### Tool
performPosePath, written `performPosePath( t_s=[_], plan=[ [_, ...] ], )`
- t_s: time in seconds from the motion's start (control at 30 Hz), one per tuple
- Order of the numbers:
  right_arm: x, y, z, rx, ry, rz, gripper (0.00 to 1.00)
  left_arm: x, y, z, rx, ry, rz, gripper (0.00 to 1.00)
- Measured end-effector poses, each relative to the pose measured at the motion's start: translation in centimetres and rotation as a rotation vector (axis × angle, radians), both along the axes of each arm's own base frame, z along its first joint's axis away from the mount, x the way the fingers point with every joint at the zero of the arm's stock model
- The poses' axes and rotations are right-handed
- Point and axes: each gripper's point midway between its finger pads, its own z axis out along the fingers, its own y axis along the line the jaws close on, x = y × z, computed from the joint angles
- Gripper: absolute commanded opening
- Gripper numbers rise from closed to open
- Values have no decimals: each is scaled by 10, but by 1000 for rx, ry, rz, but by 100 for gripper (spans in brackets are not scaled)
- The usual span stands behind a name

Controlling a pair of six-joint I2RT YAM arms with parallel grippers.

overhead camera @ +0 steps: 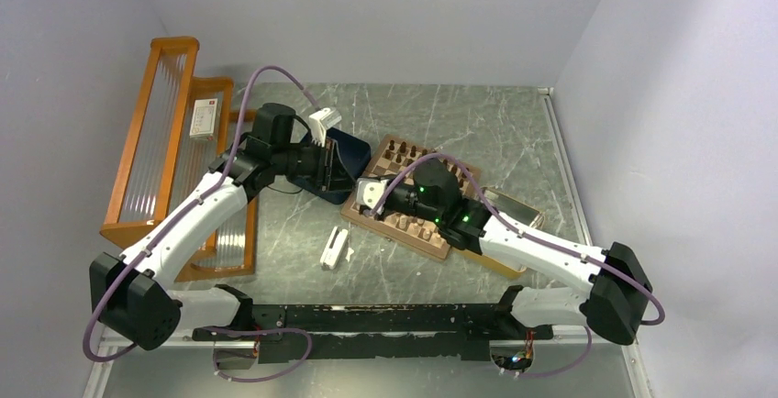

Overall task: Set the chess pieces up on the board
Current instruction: Place the chess piece on the chessboard.

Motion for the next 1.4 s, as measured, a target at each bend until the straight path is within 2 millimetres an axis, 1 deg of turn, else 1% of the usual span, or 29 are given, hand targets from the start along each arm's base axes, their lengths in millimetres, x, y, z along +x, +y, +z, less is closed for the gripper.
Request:
performPosePath(
  t_s=[0.23,0.37,0.5,0.67,0.8,0.87,1.03,1.2,1.4],
  plan=[
    [3,2,5,151,140,-80,0,5,1,8,-26,-36,45,24],
    [4,8,4,208,217,-99,0,12,2,11,-31,-67,73,23],
    [8,12,0,251,289,-135,0,16,3,9,-26,-67,98,23],
    [11,16,-2,289,356,-166,0,20,5,9,-18,-68,124,30],
    [12,17,1,326,393,-182,0,22,7,10,-15,-80,139,42],
    [12,18,3,341,401,-184,0,21,8,13,-19,-88,144,44],
    [12,20,9,359,409,-180,0,19,8,22,-36,-109,145,41],
    [12,20,10,367,420,-189,0,19,8,25,-43,-113,154,45],
    [14,18,7,364,429,-211,0,22,12,27,-36,-131,185,39]
  ],
)
